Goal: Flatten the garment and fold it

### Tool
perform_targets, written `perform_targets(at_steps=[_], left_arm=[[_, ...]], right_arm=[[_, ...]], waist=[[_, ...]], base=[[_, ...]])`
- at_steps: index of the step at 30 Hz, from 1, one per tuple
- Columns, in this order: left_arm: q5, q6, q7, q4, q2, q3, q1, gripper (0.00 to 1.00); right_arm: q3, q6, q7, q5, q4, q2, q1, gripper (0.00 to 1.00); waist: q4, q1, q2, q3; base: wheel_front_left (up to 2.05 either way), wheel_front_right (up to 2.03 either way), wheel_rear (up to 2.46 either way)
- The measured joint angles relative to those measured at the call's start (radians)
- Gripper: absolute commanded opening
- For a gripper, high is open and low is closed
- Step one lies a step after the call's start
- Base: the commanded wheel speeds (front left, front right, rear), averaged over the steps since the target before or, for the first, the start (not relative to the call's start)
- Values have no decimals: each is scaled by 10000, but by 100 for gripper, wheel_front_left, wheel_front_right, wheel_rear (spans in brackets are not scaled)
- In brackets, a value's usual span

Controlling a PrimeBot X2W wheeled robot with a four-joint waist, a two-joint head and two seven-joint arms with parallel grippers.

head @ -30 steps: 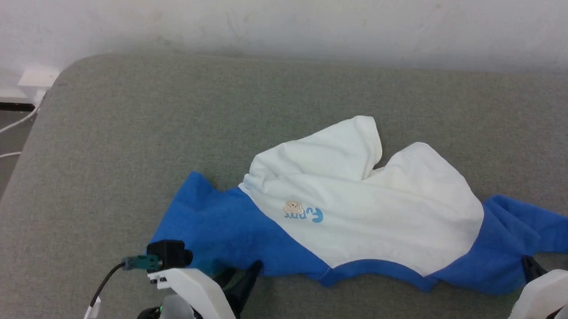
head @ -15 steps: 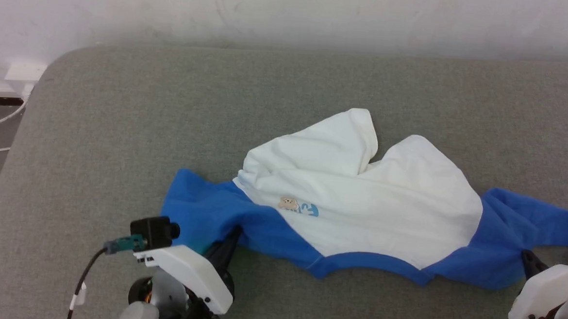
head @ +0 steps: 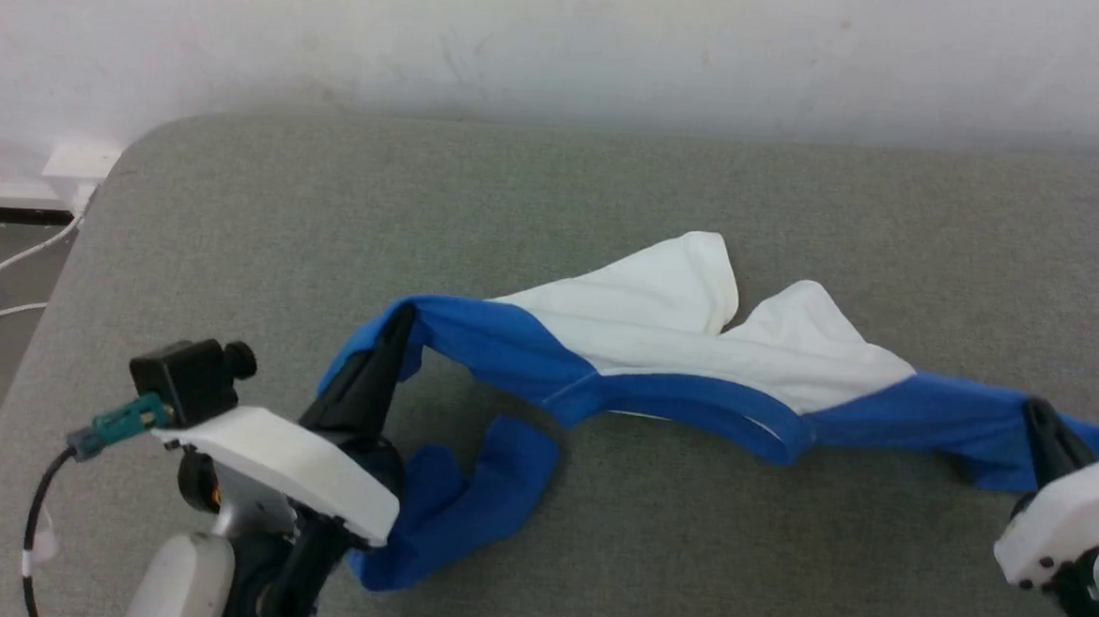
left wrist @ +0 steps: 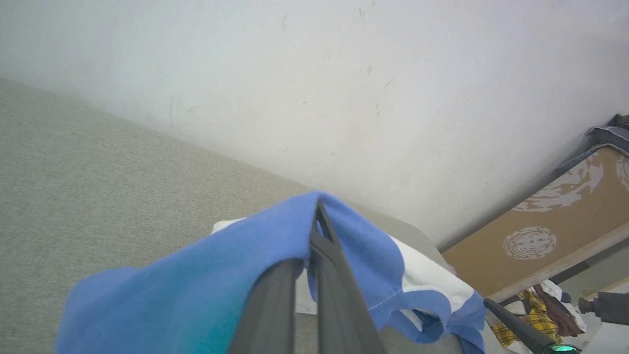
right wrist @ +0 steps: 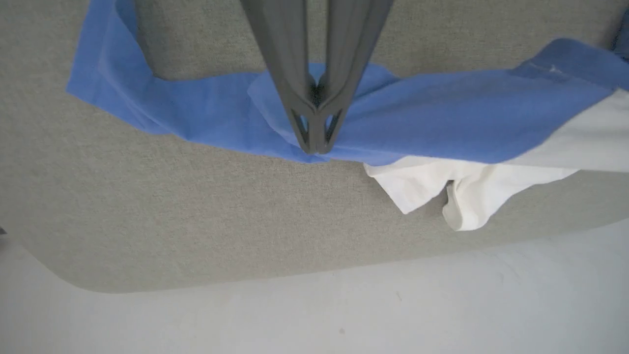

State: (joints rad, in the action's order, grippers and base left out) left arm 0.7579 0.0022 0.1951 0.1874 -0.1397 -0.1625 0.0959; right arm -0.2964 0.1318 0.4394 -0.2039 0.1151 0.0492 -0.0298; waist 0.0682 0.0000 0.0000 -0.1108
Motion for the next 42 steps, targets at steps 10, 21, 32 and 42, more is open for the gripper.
perform_targets(at_steps=[10,21,32,42], left_arm=[[698,-184,1022,-932,-648,585,2600,0],[178,105,1638,-2167,-1772,1043,7221,0],[-1116,698,284,-3521,-2184,1354,11370,0],[-1400,84,-1060,-5381,-2163,1212,13251,0]], right_arm=[[1373,-2,1340,433,1078,968,-2977,0],[2934,2,2234,291,-506,2824,-8564,0],[3722,17,232,1503,-2999,2788,-13789,0],[3540,21,-1593,2468,-4934,2280,-15702,0]], waist=[[-321,1,0,-414],[-657,4,0,-2055],[-1091,4,0,-3901],[-1480,3,0,-5013]], base=[[0,0,0],[0,0,0],[0,0,0],[0,0,0]])
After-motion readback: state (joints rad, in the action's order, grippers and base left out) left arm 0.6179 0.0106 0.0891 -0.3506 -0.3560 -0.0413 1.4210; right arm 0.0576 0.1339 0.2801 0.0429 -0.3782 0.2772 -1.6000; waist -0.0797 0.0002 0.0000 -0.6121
